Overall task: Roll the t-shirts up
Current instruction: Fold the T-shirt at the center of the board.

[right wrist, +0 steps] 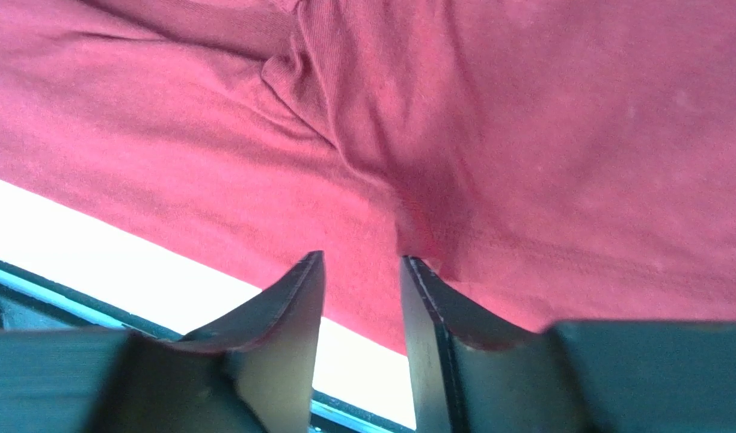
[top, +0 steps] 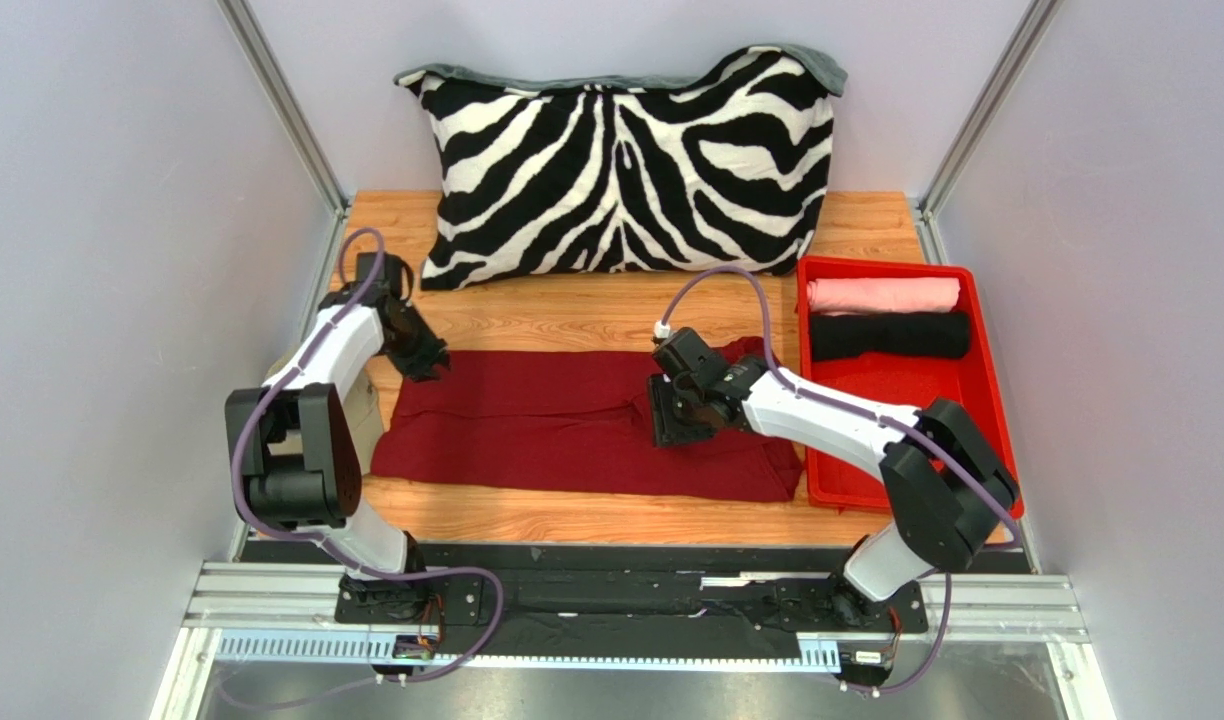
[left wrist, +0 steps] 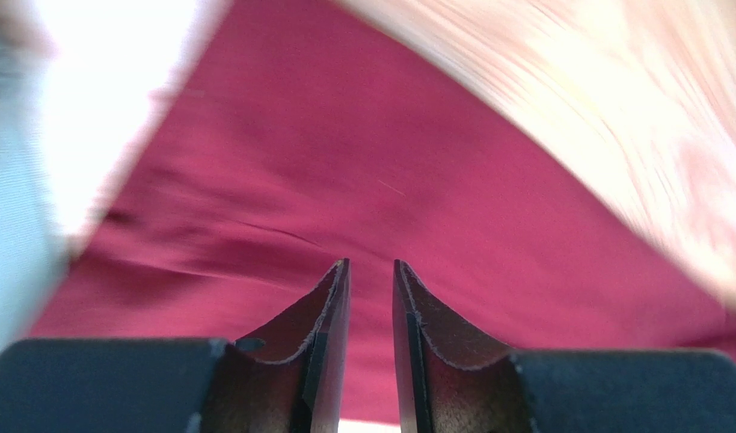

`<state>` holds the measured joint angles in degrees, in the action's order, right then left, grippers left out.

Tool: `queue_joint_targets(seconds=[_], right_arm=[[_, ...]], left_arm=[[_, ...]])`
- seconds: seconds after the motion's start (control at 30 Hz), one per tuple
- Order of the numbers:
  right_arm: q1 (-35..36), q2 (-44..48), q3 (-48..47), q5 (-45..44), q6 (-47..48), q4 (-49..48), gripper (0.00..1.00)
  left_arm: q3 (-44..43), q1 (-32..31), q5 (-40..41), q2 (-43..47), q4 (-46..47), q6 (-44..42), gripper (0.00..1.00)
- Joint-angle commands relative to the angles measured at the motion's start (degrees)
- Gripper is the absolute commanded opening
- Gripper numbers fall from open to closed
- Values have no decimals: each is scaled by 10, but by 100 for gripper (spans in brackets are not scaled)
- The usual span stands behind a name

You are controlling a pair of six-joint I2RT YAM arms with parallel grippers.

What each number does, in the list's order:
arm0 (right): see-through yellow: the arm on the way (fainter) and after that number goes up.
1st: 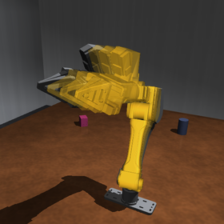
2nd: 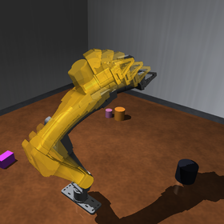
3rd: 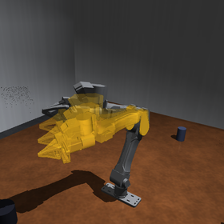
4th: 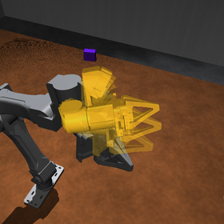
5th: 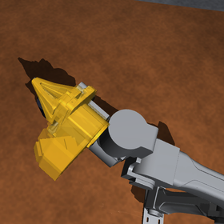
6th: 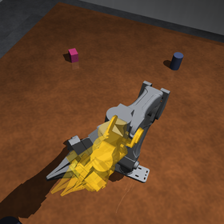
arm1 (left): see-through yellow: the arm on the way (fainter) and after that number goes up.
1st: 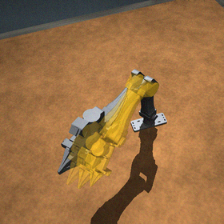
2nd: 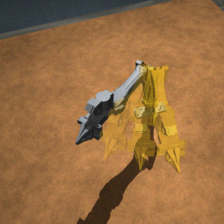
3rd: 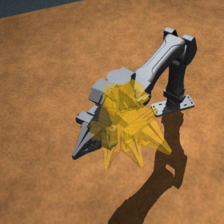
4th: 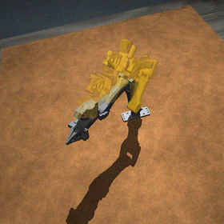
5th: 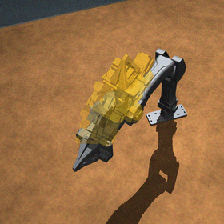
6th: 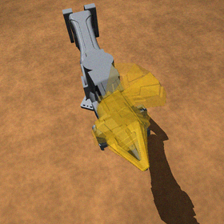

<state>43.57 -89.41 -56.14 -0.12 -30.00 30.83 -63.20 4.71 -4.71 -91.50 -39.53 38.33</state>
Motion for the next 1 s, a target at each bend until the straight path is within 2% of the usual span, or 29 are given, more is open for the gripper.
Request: queue_joint_targets(seconds=[0.0,0.07,0.1,0.17,0.3,0.4,0.67,0.97], right_arm=[[3,56,2,-104,-3,38,43],[-8,87,3,-145,-6,55,43],[-15,95,6,-175,-8,68,44],[-51,117,23,-187,-13,71,45],[-118,147,59,-161,-16,65,45],[-161,157,80,-134,-9,57,45],[-242,175,118,-98,12,40,45],[-279,170,159,-81,21,21,44]], left_arm=[[-12,-96,-89,46,25,-66,32],[-10,-144,-94,55,35,-62,34],[-12,-195,-84,58,40,-59,36],[-21,-245,-76,51,47,-37,37],[-41,-369,-61,13,73,15,38],[-61,-427,-36,-18,75,53,38],[-73,-529,-15,-81,115,137,46],[-97,-559,14,-122,116,169,46]])
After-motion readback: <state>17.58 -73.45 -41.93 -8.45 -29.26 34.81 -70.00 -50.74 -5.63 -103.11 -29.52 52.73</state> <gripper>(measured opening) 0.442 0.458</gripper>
